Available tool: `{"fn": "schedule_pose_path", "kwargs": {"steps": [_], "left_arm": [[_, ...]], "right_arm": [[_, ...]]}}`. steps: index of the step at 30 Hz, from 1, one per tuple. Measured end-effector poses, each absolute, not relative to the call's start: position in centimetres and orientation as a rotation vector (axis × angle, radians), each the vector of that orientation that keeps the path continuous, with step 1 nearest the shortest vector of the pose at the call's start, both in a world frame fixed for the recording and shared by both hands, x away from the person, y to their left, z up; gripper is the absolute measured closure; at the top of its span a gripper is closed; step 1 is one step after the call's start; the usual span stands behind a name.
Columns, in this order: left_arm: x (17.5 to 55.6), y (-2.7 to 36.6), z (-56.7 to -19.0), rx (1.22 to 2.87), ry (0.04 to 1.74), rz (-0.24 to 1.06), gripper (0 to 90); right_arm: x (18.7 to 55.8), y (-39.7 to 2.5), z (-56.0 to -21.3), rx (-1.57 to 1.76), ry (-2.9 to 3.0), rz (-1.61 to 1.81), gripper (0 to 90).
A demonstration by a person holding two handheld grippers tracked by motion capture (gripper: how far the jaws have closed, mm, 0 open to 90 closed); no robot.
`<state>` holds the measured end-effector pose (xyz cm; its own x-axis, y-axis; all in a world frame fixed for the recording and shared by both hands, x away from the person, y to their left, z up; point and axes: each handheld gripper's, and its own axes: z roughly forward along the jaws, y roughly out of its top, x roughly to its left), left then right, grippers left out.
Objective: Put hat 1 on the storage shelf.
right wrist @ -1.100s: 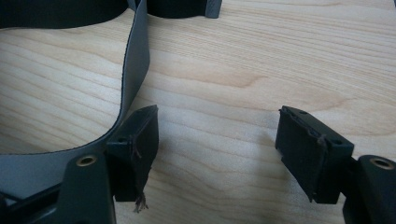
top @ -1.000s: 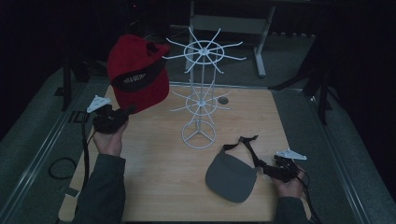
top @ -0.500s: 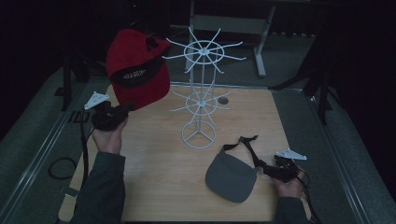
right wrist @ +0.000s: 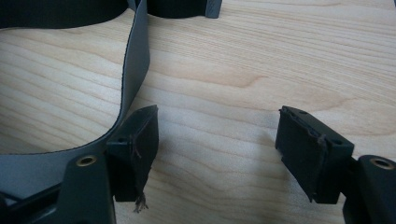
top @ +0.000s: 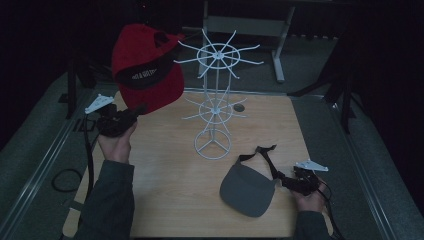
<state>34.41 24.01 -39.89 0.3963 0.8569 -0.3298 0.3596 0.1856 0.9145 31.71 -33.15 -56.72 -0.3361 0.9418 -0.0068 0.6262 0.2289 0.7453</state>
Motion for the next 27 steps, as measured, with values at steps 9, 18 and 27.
{"fn": "schedule_pose_path", "kwargs": {"steps": [9, 18, 27], "left_arm": [[34.3, 23.9, -39.2, 1.396, 1.136, 0.462, 85.7], [34.2, 23.7, -38.8, 1.378, 1.120, 0.439, 85.6], [34.0, 23.3, -38.7, 1.402, 1.099, 0.444, 85.6]], "right_arm": [[31.7, -33.1, -56.7, 1.439, 2.045, 0.911, 30.0], [31.7, -33.1, -56.7, 1.439, 2.046, 0.911, 30.0], [31.7, -33.1, -56.7, 1.440, 2.046, 0.911, 30.0]]}}
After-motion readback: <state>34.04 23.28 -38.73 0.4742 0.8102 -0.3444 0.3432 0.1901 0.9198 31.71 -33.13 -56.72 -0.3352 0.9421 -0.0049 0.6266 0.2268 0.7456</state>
